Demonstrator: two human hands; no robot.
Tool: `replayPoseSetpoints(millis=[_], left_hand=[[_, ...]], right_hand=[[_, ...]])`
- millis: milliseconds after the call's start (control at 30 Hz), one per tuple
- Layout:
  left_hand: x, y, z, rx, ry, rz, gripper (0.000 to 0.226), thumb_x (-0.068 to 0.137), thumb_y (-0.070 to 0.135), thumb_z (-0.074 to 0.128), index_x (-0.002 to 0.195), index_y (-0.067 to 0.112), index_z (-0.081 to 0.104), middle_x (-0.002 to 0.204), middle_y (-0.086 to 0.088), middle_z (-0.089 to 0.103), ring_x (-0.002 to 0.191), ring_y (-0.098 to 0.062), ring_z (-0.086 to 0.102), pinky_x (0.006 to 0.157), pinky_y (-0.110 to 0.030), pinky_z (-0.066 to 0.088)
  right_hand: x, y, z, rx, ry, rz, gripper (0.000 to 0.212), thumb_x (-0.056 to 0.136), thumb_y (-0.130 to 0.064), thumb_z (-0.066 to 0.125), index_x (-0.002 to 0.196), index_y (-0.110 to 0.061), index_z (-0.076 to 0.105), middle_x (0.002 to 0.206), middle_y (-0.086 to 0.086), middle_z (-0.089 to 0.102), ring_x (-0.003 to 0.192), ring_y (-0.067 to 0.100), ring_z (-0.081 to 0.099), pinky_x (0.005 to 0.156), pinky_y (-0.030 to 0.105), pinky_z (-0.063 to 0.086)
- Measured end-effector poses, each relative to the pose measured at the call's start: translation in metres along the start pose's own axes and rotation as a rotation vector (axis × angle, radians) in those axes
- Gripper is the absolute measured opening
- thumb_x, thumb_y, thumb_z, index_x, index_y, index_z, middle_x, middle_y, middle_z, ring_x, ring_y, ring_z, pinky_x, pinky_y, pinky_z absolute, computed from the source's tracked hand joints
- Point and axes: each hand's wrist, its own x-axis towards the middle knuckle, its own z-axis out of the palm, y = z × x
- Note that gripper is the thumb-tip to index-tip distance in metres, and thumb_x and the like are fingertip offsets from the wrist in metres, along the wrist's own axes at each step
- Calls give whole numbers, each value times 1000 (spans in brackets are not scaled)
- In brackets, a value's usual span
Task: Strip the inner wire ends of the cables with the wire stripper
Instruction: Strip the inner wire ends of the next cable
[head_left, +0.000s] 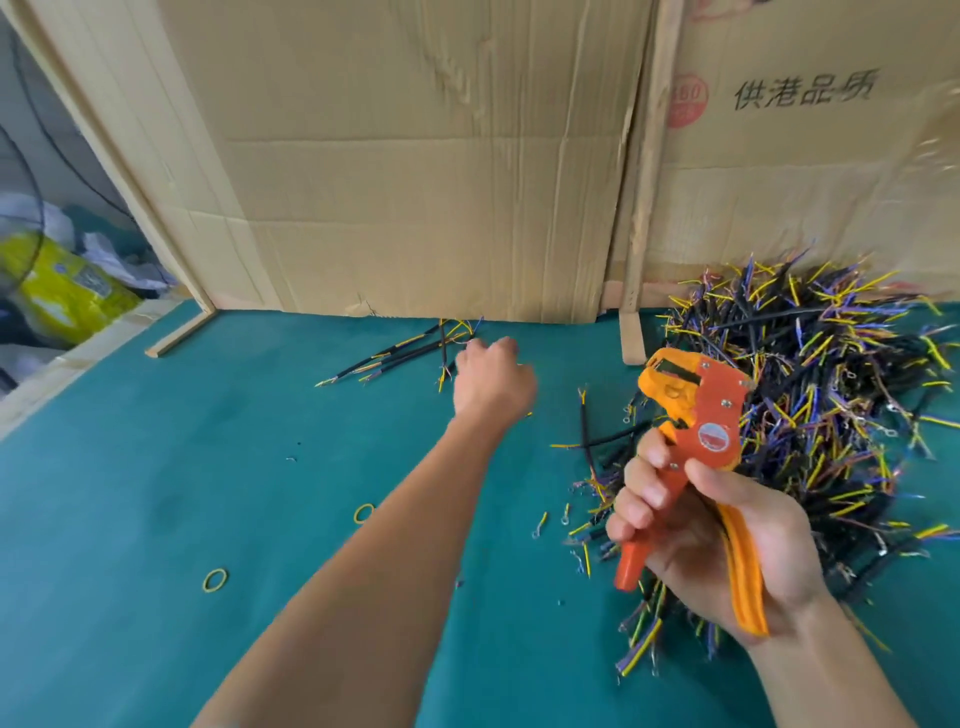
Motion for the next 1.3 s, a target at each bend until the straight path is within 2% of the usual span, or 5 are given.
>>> replayPoseSetpoints(millis=[200,600,833,1067,1300], left_hand=[[41,-75,-5,302,-165,-153,48,99,43,46,140,17,51,142,-18,48,132,-42,37,104,-47,38],[-20,-92,-47,-103,360,-91,23,90,12,57,100,11,77,99,-17,75,90,-42,57,76,-32,40],[-159,-111,-45,-226,401,36,20,87,-1,69,91,16,78,94,9,77,83,-6,68,80,5,35],[-229,-117,-32,-216,388,139,19,82,14,68,88,29,76,106,25,69,84,13,61,74,-2,40],[-144,-86,-22,-52,105,-67,13,92,34,62,91,22,67,92,6,68,92,-21,62,79,-36,51]], right_hand=[[6,12,5,-90,50,36,33,76,-15,84,97,-6,59,79,14,54,74,32,59,75,44,54],[13,28,12,-130,67,134,36,74,-12,85,99,-5,58,79,19,52,74,37,59,74,47,54],[20,45,19,-206,82,241,31,77,-12,81,98,-4,60,81,21,54,75,37,59,75,48,55],[19,51,19,-230,154,257,26,77,-11,77,97,-3,61,81,20,54,74,39,60,74,48,55],[19,52,20,-245,186,245,40,68,-14,89,97,-5,62,80,20,54,74,39,60,74,48,56]])
